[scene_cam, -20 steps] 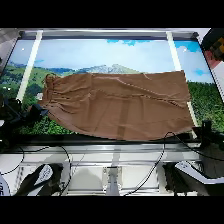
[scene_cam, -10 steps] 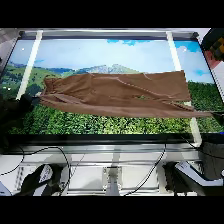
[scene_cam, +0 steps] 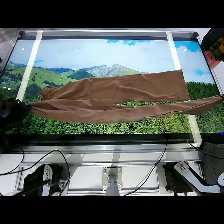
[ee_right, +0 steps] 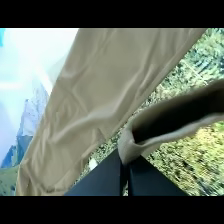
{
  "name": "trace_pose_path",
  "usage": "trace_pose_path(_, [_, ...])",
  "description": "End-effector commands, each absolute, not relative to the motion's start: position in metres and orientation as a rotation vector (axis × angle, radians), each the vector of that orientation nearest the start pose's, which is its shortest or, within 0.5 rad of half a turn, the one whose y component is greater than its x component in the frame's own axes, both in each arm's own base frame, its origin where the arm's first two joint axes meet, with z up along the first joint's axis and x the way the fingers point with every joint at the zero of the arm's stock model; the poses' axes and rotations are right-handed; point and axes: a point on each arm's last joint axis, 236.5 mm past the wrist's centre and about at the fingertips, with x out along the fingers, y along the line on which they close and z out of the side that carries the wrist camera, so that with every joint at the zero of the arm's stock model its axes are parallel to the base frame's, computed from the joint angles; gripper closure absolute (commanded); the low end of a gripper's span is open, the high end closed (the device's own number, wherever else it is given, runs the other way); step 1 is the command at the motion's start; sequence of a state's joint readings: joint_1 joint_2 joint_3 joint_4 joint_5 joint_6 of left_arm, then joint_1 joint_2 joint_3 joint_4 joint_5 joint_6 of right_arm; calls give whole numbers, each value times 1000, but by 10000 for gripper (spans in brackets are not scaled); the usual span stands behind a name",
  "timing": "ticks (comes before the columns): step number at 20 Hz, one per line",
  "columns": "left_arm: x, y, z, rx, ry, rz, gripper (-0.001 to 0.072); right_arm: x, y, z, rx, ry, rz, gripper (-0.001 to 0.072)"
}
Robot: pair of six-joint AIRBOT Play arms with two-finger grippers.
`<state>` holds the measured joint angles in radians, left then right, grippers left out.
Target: Fold the clothes and pants, and hang the long-sleeved shirts on hangers.
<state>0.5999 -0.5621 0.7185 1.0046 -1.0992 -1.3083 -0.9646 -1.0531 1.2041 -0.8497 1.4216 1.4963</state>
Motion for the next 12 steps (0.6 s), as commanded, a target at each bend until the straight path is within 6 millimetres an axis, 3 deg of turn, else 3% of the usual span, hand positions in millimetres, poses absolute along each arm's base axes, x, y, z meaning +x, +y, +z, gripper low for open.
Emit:
trace_pose_path(1, [248,73,101,-346,810,211,691,297,-164,157,906,814,-267,701])
trace_pose_path(6, [245,69,95,-344,841,199,691,304,-175,163,937,755,-310,702])
trace_pose_path(9, [264,63,90,-431,833,155,692,313,-185,170,931,738,-313,702])
trace_pose_path(12, [284,55,67,-562,895,100,693,338,-186,184,901,739,-271,703])
